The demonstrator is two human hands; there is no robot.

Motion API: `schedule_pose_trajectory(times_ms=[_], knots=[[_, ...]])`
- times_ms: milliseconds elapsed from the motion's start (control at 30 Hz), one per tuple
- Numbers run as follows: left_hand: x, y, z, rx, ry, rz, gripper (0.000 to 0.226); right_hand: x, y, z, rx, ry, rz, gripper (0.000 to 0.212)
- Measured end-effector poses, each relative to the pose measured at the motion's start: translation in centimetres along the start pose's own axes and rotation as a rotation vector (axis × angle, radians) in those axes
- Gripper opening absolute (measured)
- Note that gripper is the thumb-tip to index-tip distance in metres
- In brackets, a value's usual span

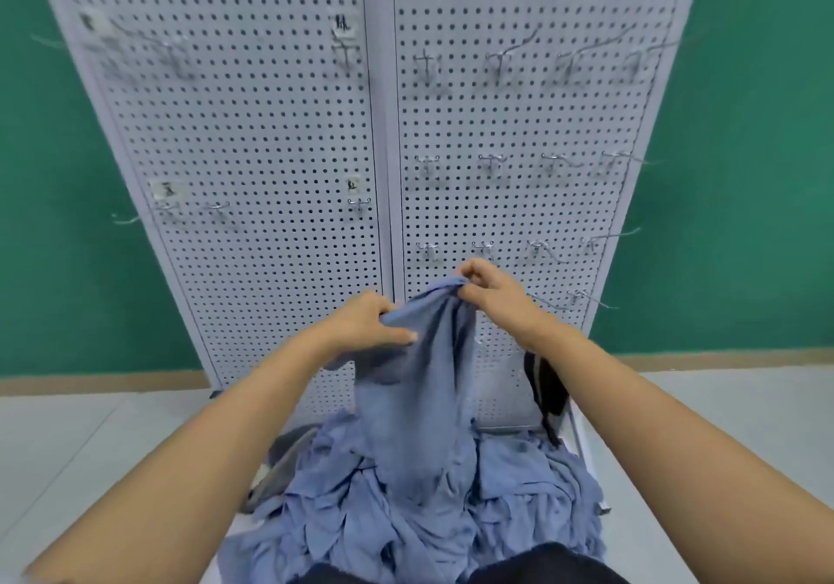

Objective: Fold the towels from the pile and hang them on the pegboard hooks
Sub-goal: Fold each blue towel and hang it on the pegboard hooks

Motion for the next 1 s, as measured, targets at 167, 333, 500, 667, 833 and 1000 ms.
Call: schedule_pose_trajectory(times_ms=[167,333,500,667,833,1000], knots=[[-4.4,-3.0,3.5,-0.14,-0.565,0.142,0.019,-1.2,-3.1,-4.1,0.039,0.141,0.053,0.006],[-5.5,-4.4,6.2,-0.191,-0.925,0.135,0.027,2.5,-5.5,-4.9,0.03,-0.104,-0.204,0.014],[-4.9,-4.5,5.0,-0.231,-1.383,0.069,0.028,1.7,-5.1,-5.5,0.138,0.124,-0.053,0.023],[1.3,-6.2,-1.4,-0.324,-1.258,-0.035,0.072,-1.1,-3.6,-6.5,0.209,0.548,0.257,0.014],[6.4,-8.7,-0.8,-0.323,-1.199,-0.279,0.084,-2.4,-2.3,-5.9,0.268,0.644,0.343,0.012],[3.2,-6.3,-0.8,-0.308,-1.324,0.05,0.044,-2.7,-2.1,-2.3,0.369,0.515,0.262,0.012]])
Point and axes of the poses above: each hand's wrist, its own y-axis towards the middle knuckle, its own x-axis out of the palm, z = x × y, the point moved 9 cm from there along y, towards the middle knuckle, and after that the axes turned 8 degrees about z, right-handed, at the moved point
